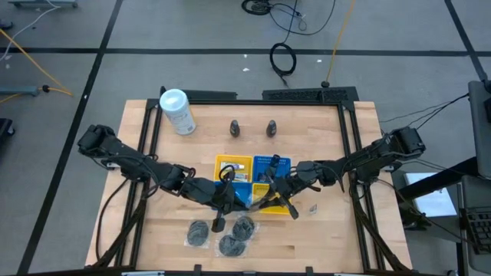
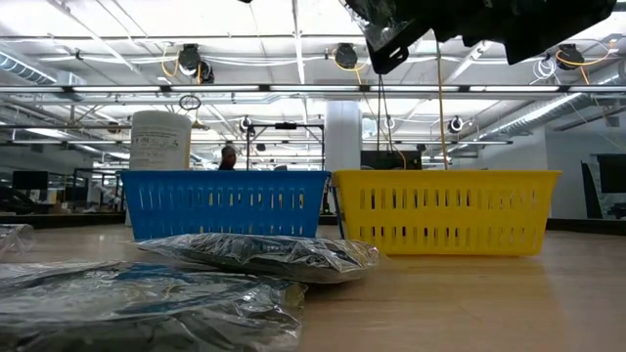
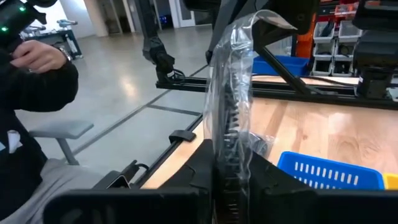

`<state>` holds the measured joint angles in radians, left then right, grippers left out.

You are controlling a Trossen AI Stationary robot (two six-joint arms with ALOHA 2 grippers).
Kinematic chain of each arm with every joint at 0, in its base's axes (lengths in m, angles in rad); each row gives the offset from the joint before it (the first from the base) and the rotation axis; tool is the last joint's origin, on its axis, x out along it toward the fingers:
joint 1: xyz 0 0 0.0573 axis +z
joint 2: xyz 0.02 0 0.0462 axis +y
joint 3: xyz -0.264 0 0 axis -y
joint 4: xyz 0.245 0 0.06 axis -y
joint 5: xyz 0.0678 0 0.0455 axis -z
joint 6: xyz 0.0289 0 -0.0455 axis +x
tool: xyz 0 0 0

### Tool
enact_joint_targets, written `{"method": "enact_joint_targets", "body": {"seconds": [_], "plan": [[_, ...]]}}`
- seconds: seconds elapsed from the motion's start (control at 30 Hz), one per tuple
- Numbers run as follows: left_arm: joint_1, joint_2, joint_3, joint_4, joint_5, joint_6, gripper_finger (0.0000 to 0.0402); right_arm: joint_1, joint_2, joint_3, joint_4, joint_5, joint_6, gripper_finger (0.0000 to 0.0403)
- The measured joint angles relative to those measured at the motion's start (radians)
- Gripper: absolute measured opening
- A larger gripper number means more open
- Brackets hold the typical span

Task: Pick & Place Travel size toiletries
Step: Put the black hairbrush into the right yellow bin

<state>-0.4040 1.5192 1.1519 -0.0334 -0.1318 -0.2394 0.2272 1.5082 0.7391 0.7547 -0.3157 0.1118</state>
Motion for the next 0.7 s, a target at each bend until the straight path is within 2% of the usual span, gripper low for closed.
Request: {"method": "enact_joint_targets", "body": {"seconds": [0.23,0.4,0.57,0.7], "plan": [[-0.001,0.0,0.0,-0.001,-0.049,-0.019,0.0018,0.006,0.0,0.0,-0.002,0.001,0.0,0.0022],[0.0,0.0,0.0,-0.002,-0.102,-0.003,0.007,0.006,-0.02,0.0,-0.063,0.036,-0.004,0.0022],[0.0,0.0,0.0,-0.002,-0.107,0.001,0.0127,0.01,-0.058,0.0,-0.153,0.062,-0.005,0.0022],[0.001,0.0,0.0,-0.001,-0.107,0.001,0.0157,0.018,-0.096,0.0,-0.258,0.112,-0.004,0.0022]]}}
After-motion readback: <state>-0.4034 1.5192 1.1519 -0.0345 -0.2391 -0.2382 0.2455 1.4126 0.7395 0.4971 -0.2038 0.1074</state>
